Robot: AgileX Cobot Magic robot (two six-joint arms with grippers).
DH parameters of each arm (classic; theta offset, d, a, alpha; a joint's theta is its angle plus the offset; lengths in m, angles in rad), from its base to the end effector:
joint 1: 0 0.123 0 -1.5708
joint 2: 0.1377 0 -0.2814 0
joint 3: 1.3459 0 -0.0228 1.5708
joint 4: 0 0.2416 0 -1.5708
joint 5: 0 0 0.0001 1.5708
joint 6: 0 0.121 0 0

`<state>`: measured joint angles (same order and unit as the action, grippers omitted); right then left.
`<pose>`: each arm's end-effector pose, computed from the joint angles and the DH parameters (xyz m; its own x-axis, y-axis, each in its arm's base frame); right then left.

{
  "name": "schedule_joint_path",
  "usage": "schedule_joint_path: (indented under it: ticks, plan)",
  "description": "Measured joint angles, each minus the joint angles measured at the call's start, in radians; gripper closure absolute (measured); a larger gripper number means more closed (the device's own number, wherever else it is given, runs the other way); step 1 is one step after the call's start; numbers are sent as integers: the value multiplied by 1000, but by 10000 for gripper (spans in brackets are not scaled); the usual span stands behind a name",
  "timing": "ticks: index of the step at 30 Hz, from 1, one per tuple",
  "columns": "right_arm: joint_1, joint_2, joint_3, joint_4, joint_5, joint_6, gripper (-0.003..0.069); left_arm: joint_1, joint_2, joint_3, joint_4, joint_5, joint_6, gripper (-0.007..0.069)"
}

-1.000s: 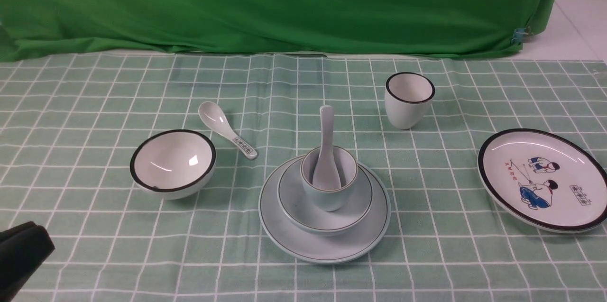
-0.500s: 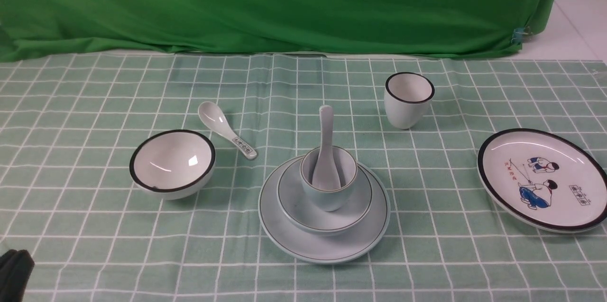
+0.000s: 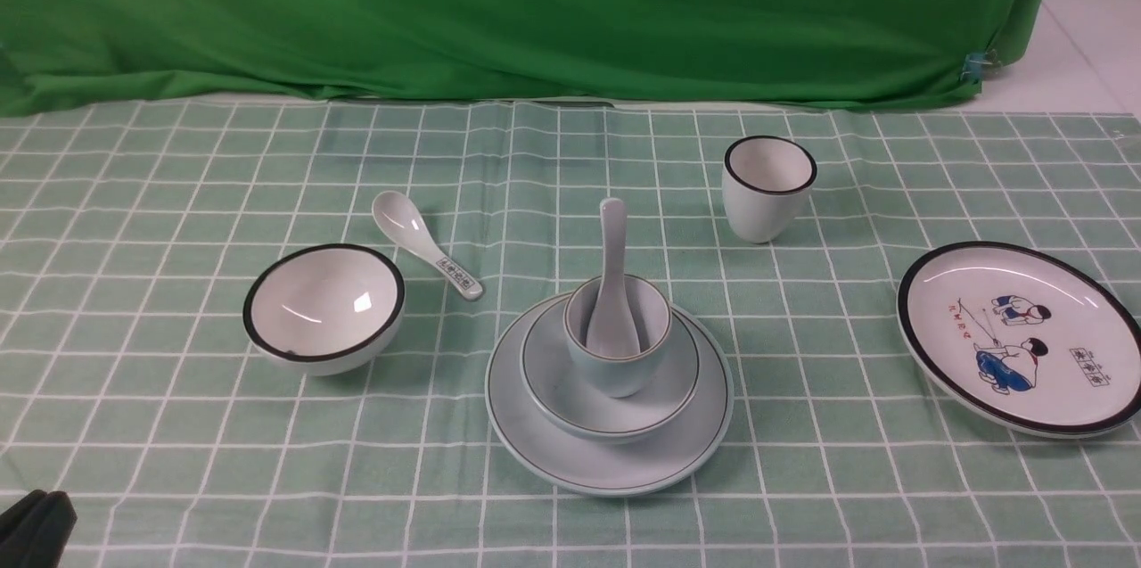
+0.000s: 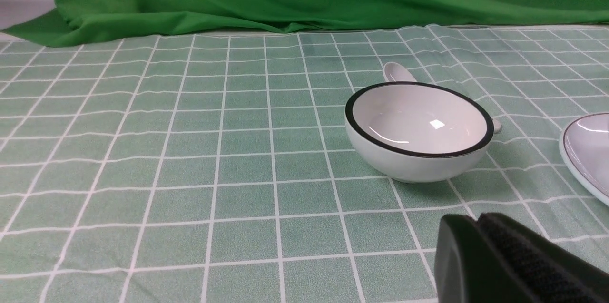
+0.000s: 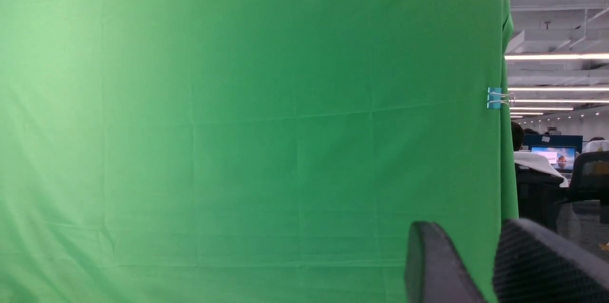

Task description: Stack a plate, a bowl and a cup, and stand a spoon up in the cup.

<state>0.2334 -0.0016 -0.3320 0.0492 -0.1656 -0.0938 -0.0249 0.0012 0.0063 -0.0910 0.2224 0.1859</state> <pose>0.0326 0.0067 0.3475 0.5478 0.0837 -0.8324 -0.2001 0.9792 -0.0332 0.0800 -0.0044 0.1867 -0.1363 0.1004 -0.9856 0.0582 0.9939 0.0932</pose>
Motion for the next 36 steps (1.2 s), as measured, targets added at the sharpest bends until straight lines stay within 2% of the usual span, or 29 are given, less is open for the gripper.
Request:
schedule_joint_path:
  ticks: [14, 17, 19, 25, 30, 33, 36]
  plan:
    - [0, 0, 0, 0, 0, 0, 418, 0, 0, 0, 5, 0, 12, 613]
    - [0, 0, 0, 0, 12, -43, 418, 0, 0, 0, 7, 0, 15, 613]
    - [-7, 0, 0, 0, 80, -98, 418, 0, 0, 0, 7, 0, 15, 613]
    - [-136, 0, 39, -7, 369, -206, 418, 0, 0, 0, 7, 0, 15, 613]
    - [-231, 2, 189, -8, 356, -212, 418, 0, 0, 0, 7, 0, 15, 613]
    - [-239, 2, 314, -8, 315, -212, 418, 0, 0, 0, 7, 0, 15, 613]
    - [-236, 2, 338, -8, 398, -215, 418, 0, 0, 0, 7, 1, 15, 613]
